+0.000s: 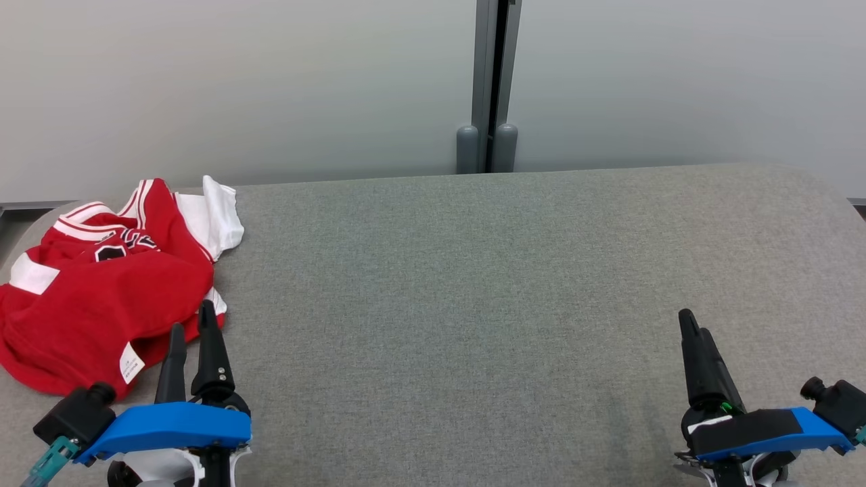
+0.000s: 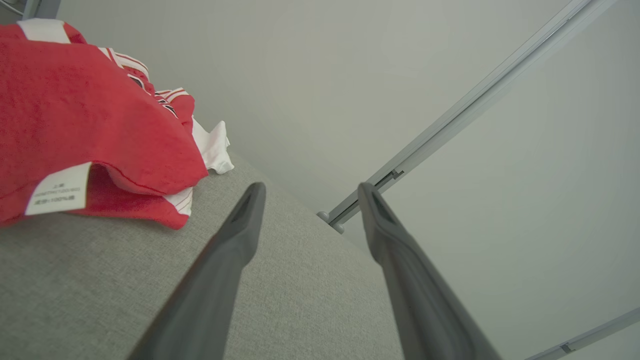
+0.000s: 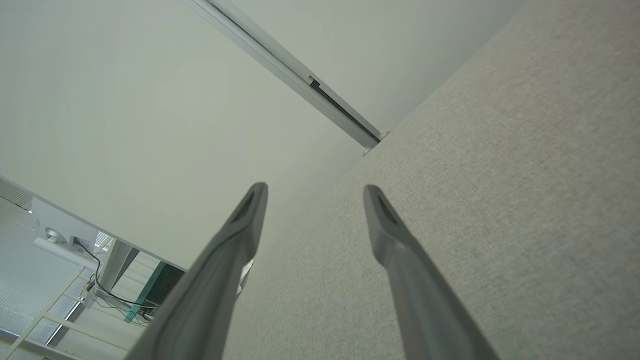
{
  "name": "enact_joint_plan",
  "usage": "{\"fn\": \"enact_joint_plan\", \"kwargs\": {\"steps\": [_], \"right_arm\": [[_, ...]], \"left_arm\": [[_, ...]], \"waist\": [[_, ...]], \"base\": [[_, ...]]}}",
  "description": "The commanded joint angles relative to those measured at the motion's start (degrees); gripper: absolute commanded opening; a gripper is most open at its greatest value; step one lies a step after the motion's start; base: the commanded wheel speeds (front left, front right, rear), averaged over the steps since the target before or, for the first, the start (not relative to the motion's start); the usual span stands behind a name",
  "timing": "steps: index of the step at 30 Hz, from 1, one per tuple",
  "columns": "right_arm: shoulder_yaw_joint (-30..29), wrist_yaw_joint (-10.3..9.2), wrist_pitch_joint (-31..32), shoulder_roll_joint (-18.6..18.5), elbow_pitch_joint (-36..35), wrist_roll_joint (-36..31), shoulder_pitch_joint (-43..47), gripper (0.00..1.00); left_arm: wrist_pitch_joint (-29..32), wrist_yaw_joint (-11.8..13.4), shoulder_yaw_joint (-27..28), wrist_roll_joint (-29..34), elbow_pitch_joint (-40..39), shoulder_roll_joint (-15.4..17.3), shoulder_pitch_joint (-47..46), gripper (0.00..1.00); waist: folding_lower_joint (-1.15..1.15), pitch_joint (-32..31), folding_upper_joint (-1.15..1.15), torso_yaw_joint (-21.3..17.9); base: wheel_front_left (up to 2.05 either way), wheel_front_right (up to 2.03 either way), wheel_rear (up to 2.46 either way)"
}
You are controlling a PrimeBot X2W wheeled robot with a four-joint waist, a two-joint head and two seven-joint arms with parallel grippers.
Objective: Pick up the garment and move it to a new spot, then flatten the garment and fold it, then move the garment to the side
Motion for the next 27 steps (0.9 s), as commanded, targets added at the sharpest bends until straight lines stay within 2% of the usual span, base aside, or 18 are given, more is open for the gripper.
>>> {"fn": "enact_joint_plan", "kwargs": {"steps": [1, 27], "right_arm": [[0.1, 0.09, -0.6, -0.4, -0.8, -1.6, -0.8, 1.0], [1.1, 0.13, -4.6, -0.5, 0.1, -17.6, -1.1, 1.0]], "left_arm": [[-0.4, 0.3, -0.3, 1.4, -0.9, 0.5, -0.6, 1.0], [-4.4, 3.2, -1.9, 22.2, 1.7, 0.6, -0.7, 1.0]], "waist": [[0.0, 0.0, 0.0, 0.0], [0.0, 0.1, 0.0, 0.5]], "base": [[0.0, 0.0, 0.0], [0.0, 0.0, 0.0]]}}
